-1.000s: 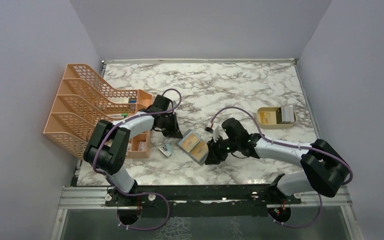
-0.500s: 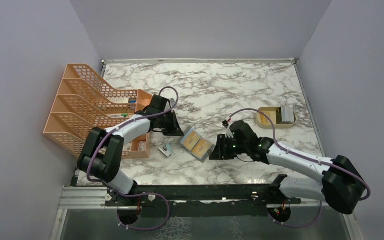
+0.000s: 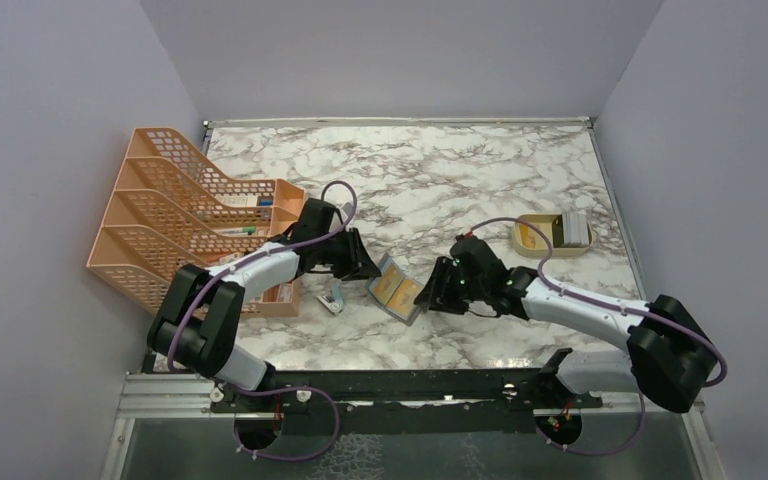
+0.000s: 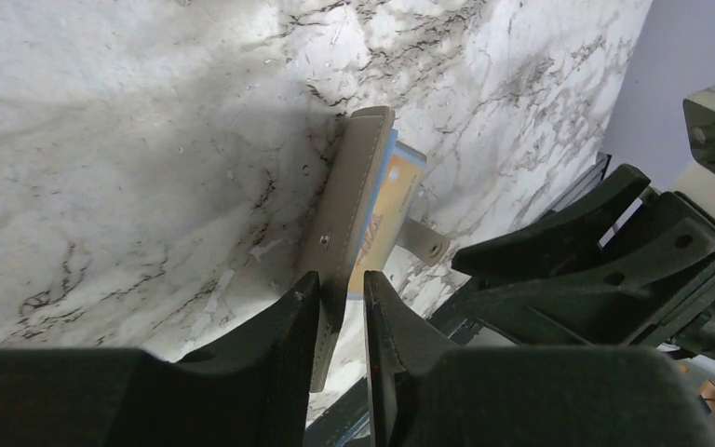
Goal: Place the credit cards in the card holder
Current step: Close the card holder at the center of the board.
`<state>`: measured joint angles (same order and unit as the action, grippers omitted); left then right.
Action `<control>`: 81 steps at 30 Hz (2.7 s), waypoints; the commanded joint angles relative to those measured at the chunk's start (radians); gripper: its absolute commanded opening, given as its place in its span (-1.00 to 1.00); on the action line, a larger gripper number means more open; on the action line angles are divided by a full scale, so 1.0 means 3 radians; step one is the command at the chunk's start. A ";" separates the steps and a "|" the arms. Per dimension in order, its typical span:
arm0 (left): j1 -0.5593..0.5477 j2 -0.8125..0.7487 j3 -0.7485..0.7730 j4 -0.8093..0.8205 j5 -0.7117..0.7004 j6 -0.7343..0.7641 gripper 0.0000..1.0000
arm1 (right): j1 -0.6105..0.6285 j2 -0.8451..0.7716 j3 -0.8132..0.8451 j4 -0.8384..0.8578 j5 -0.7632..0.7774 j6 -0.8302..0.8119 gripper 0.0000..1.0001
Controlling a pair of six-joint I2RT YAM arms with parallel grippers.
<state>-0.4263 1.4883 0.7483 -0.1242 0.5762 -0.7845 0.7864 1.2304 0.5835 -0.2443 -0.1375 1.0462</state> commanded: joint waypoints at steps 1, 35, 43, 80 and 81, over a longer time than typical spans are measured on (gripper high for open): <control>-0.0051 -0.0117 -0.0047 0.0176 0.0160 -0.0099 -0.46 | 0.0020 0.0231 0.0305 -0.0185 0.0281 0.0204 -0.08; -0.0644 0.0111 -0.0093 0.0677 0.0048 -0.0402 -0.27 | 0.0014 0.0210 0.0010 -0.0354 0.0527 -0.0142 -0.79; -0.0650 0.0228 -0.0022 0.0675 0.0021 -0.0305 -0.27 | 0.0014 0.0037 0.0018 -0.0358 0.0774 -0.0310 -0.98; -0.0711 0.0902 0.0179 0.0392 -0.0229 0.0103 -0.42 | 0.0013 0.0621 0.0637 -0.0117 0.0340 -0.0895 -0.93; -0.0711 0.0905 0.0186 0.0375 -0.0243 0.0111 -0.42 | 0.0012 0.0627 0.0644 -0.0114 0.0360 -0.0890 -0.93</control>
<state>-0.6373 1.7248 0.7967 0.0578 0.5858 -0.8047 0.7864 1.4059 0.7357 -0.3351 -0.0029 0.7803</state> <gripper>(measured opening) 0.291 0.034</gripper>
